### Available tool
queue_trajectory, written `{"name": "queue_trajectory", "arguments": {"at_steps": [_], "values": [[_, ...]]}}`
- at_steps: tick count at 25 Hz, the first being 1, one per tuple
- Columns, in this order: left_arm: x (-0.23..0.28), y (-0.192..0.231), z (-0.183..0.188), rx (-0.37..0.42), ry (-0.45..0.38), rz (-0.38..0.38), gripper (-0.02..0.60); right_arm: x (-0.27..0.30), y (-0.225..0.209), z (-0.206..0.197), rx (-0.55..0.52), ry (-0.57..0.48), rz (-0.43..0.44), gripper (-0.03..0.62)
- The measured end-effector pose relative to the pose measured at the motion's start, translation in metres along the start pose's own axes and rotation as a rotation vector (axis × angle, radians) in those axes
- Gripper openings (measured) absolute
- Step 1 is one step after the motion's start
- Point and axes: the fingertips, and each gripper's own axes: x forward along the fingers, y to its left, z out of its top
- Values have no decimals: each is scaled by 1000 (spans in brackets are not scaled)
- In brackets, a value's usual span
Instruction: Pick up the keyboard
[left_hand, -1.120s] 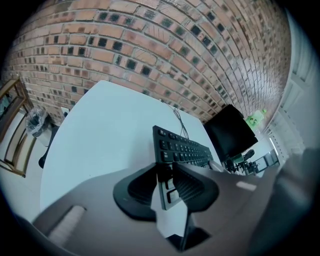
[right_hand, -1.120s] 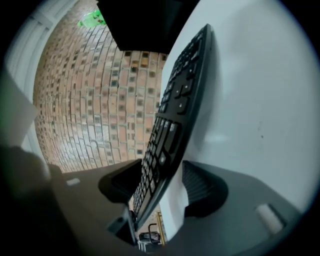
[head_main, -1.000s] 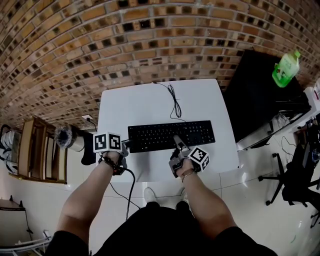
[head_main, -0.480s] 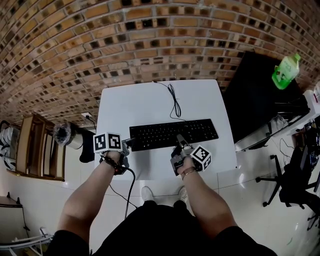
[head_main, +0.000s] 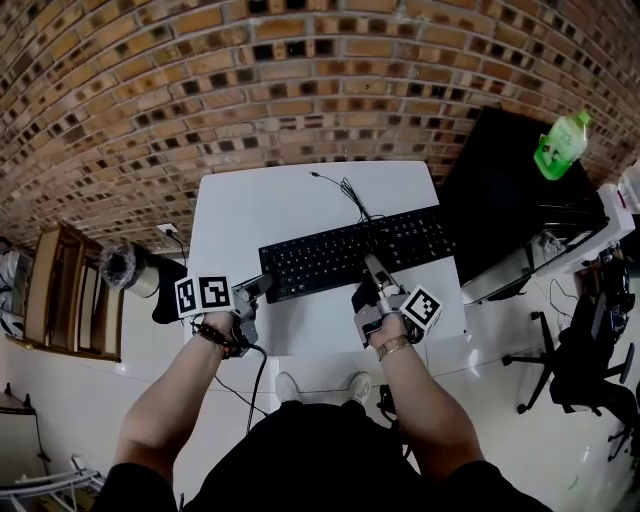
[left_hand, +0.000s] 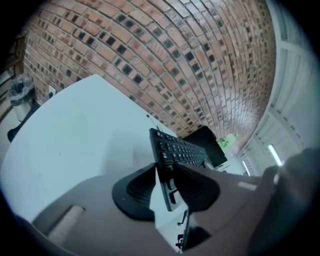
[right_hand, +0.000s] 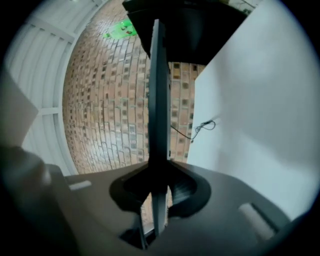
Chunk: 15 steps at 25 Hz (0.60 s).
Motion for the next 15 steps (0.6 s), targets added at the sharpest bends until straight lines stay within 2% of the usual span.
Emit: {"name": "queue_trajectory", "arguments": {"at_steps": [5,9,11,15], "values": [[-21,-47,0,46,-36,-144,130,-15,57,11,-81,8,78,64],[-45,-74,4,88,-77,-215,144,-29,104,18,-150,19,140,64],[-59,-82,9,118,-110,-221,144,-37,125,22,-172,18,164,64],[-93,-86,14,202,-173,-150,144,-54,163,25,-196,10,212,64]]}}
